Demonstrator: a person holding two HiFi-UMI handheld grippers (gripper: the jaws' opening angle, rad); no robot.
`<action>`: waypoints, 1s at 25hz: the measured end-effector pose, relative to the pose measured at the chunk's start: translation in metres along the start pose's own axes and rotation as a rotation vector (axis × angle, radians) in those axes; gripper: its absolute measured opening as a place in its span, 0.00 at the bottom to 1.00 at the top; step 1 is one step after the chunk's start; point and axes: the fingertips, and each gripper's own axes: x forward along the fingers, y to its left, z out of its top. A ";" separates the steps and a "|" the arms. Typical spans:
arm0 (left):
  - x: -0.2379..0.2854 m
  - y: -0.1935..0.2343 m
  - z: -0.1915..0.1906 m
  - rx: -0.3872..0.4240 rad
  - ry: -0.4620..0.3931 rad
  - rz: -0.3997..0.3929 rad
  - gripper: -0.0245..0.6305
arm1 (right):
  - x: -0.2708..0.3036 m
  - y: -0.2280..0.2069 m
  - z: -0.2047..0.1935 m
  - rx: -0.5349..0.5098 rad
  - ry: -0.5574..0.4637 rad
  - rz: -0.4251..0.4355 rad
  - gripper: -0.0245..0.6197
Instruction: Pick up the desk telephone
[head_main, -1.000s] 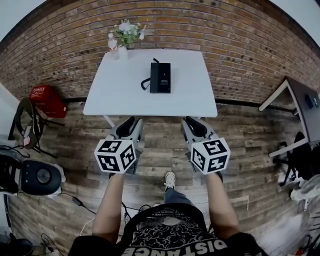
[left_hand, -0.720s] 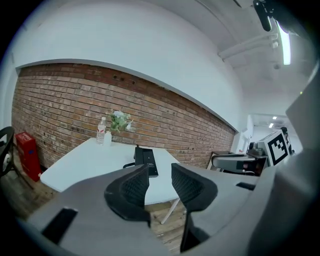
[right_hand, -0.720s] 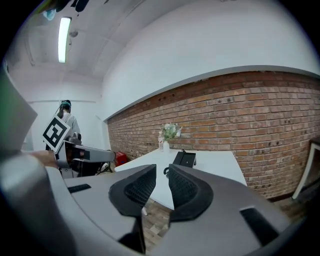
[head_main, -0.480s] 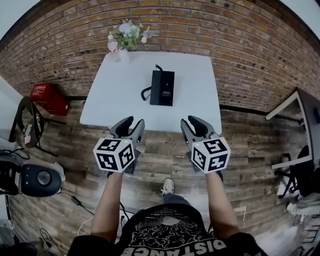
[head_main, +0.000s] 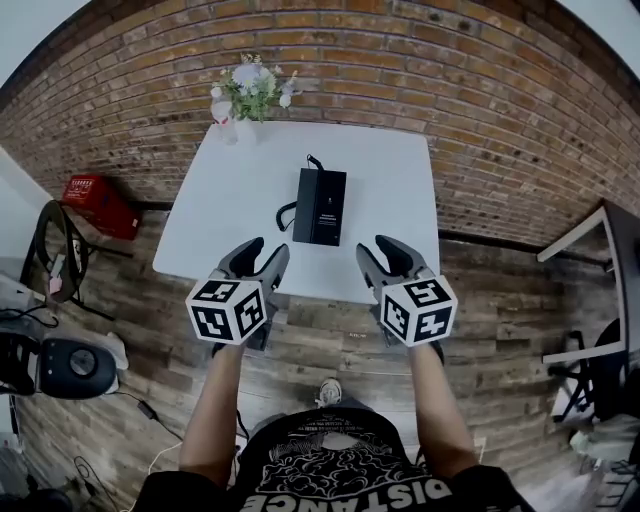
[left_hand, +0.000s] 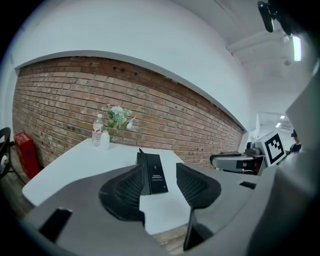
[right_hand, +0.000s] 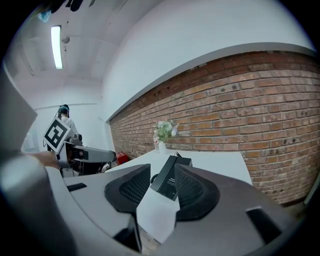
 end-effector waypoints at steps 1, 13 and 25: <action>0.005 0.002 0.002 -0.003 0.002 0.004 0.32 | 0.004 -0.004 0.001 0.005 0.002 0.005 0.24; 0.053 0.024 0.005 -0.132 0.049 -0.038 0.36 | 0.048 -0.036 -0.002 0.090 0.047 0.071 0.33; 0.129 0.064 -0.020 -0.244 0.181 -0.143 0.39 | 0.114 -0.055 -0.027 0.175 0.148 0.117 0.40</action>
